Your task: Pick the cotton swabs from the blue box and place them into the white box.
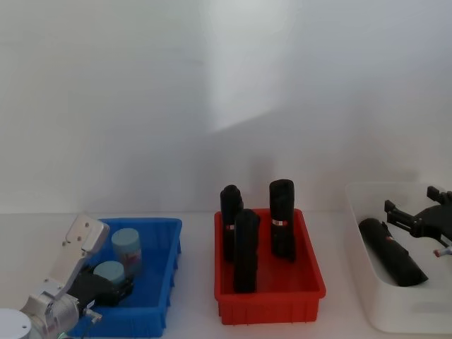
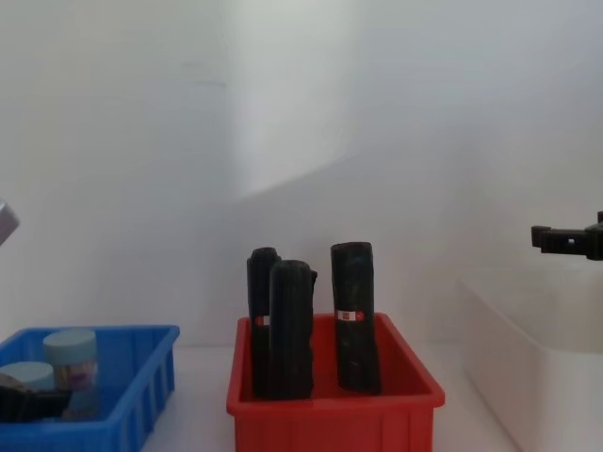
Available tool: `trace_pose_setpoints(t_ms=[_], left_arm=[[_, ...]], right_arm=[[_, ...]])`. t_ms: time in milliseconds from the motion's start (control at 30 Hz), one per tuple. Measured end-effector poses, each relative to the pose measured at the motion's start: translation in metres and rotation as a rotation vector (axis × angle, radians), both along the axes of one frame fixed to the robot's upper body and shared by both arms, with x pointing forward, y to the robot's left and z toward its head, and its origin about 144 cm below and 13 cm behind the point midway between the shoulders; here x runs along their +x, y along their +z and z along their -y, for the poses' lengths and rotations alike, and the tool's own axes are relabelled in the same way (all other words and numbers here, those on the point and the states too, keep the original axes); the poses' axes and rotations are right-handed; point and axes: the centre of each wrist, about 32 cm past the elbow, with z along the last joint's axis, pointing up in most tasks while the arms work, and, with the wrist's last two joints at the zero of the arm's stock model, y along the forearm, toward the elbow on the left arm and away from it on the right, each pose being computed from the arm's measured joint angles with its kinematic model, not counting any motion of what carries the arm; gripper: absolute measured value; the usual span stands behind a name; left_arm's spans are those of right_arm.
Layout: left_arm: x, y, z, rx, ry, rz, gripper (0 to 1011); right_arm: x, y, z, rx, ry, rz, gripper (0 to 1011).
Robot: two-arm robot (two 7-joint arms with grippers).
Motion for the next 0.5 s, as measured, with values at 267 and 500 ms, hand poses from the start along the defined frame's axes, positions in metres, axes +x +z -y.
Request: trace_pose_setpoints(t_ms=[267, 500], left_arm=[[0.002, 0.005, 0.004, 0.001, -0.018, 0.015, 707], [0.004, 0.019, 0.008, -0.027, -0.054, 0.057, 707]], right_arm=[[0.0, 0.0, 0.0, 0.0, 0.0, 0.0, 1002], [0.0, 0.0, 0.0, 0.0, 0.0, 0.0, 1002]])
